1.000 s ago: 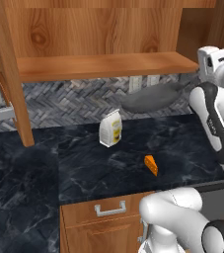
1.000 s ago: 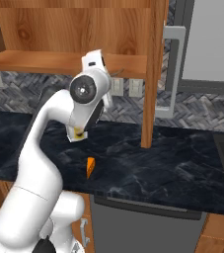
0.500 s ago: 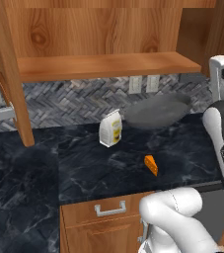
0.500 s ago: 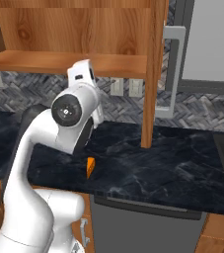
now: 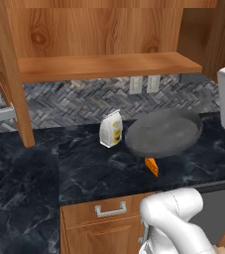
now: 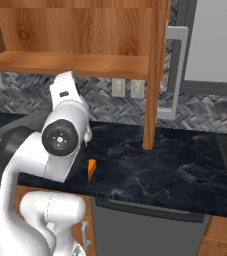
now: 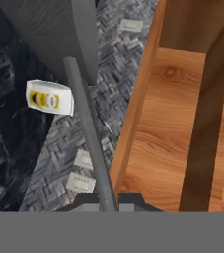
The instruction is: Pick the pan from the cabinet and place it on the stove. Then turn on the stove burner for the pan.
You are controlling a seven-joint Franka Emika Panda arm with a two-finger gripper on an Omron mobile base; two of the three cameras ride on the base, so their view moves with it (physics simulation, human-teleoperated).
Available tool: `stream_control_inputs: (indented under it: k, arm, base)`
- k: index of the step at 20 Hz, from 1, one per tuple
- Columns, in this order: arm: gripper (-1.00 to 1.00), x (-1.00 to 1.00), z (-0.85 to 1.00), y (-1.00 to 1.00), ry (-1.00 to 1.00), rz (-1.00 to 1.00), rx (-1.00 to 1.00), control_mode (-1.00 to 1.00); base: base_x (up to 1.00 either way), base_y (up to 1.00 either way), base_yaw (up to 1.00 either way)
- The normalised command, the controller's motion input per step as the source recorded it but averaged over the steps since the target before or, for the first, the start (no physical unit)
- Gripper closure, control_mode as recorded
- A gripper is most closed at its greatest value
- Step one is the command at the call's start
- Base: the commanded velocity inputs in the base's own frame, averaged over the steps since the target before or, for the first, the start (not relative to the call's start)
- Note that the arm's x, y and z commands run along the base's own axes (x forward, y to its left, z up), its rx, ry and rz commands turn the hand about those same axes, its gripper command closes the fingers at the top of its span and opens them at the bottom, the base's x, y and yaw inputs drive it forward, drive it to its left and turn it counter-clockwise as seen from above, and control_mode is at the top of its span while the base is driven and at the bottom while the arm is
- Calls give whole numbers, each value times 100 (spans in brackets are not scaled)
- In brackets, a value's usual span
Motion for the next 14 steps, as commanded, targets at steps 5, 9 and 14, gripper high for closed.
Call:
stream_control_inputs:
  k: [5, 9, 14]
  arm:
    - [100, -59, 0, 20, 0, 21, 3, -100]
    - [100, -59, 0, 20, 0, 21, 3, -100]
    - [100, -55, 0, 22, 0, 21, 2, -100]
  base:
    - [0, 0, 0]
    - [0, 0, 0]
    - [0, 0, 0]
